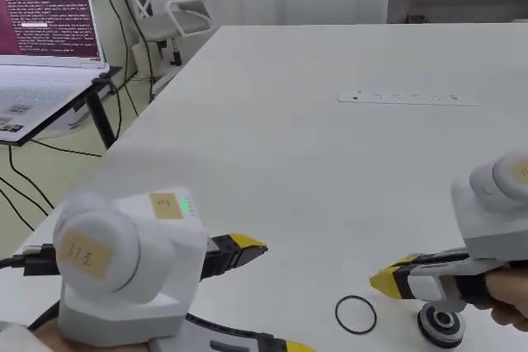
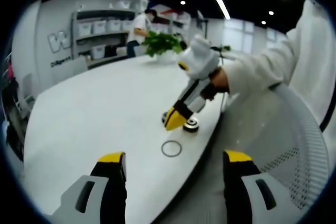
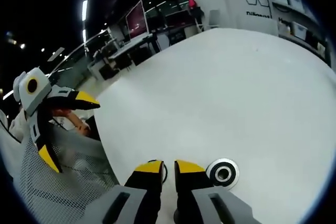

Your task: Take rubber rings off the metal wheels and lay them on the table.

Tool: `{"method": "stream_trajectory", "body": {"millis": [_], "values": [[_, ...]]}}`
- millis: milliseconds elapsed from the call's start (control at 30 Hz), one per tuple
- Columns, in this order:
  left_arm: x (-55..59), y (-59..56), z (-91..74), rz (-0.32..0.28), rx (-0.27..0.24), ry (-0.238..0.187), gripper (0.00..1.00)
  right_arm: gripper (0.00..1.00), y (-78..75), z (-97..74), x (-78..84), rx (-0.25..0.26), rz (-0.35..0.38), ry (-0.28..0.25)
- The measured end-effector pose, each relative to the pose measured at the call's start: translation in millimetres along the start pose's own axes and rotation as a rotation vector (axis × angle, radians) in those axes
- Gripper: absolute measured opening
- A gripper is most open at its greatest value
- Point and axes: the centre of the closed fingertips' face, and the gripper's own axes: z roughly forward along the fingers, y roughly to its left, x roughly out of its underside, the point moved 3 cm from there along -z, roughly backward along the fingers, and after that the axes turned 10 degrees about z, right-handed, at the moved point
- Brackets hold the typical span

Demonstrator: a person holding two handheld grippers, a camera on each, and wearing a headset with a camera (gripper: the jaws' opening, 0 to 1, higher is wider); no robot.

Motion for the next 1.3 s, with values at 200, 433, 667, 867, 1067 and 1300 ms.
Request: {"method": "stream_trajectory", "body": {"millis": [200, 433, 667, 867, 1067, 1300], "values": [[0.7, -0.7, 0.5, 0.000, 0.006, 0.006, 0.77, 0.07, 1.1, -6.5, -11.6, -0.018, 0.027, -0.054], [1.9, -0.8, 0.7, -0.002, 0.010, 0.012, 0.77, 0.07, 2.5, -14.2, -23.1, -0.030, 0.050, -0.108], [2.4, -1.0, 1.3, -0.002, 0.017, 0.014, 0.77, 0.08, 1.5, -24.8, -34.9, -0.036, 0.069, -0.166], [1.8, -1.1, 1.9, 0.004, 0.024, 0.014, 0.77, 0.08, -2.6, -45.5, -51.2, -0.049, 0.089, -0.265], [0.7, -0.1, 2.1, 0.006, 0.028, 0.008, 0.77, 0.08, -5.5, -69.4, -65.8, -0.082, 0.116, -0.369], [-3.6, 0.7, 1.7, 0.044, 0.028, -0.007, 0.77, 0.11, -10.1, -96.6, -71.0, -0.078, 0.085, -0.437]]}}
